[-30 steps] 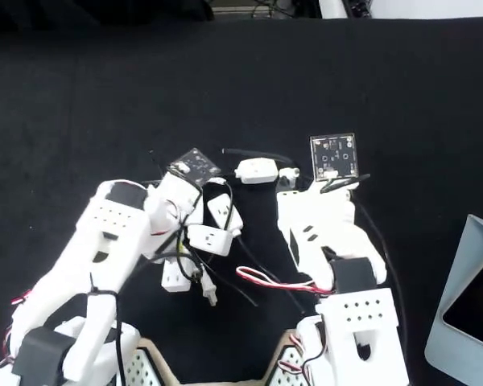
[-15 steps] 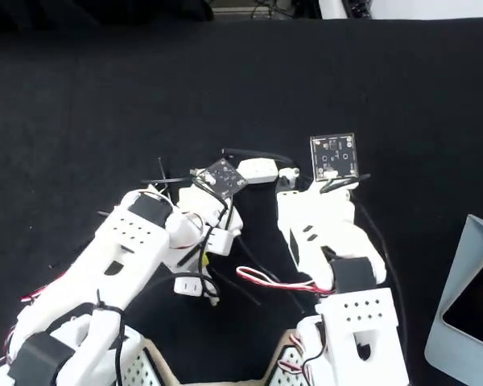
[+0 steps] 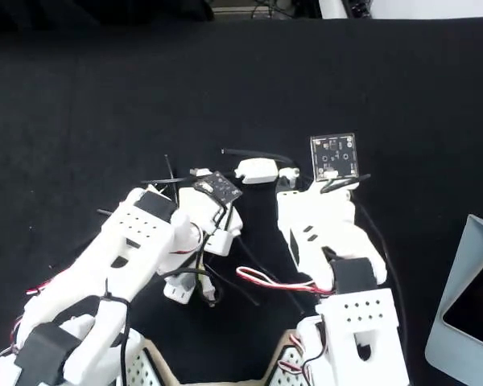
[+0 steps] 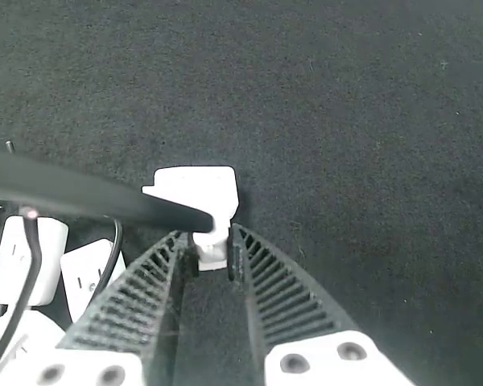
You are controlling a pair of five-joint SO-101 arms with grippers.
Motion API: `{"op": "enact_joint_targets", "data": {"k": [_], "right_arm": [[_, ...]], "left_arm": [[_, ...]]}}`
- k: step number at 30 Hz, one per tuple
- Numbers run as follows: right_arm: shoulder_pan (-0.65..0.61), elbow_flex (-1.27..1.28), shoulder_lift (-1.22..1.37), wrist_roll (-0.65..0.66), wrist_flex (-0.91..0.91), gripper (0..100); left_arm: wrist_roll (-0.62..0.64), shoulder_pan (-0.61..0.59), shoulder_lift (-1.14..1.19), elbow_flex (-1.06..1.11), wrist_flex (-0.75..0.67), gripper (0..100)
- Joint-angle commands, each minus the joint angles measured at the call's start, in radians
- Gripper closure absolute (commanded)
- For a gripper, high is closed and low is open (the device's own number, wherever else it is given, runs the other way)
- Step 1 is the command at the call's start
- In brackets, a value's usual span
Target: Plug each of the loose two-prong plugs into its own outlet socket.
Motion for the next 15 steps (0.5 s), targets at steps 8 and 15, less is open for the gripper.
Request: {"op": "enact_joint_targets", "data": {"k": [8,15], "right_arm": [[-0.015,-0.008,-0.013,-0.002,-0.018,98.4],[-0.015,-0.008,-0.013,0.0,-0.018,98.4]], "left_arm": [[0.017,-0.004,-0.014,0.139,-0.144,79],[0.012,0.001,-0.014,0.193,-0.199,87]]}}
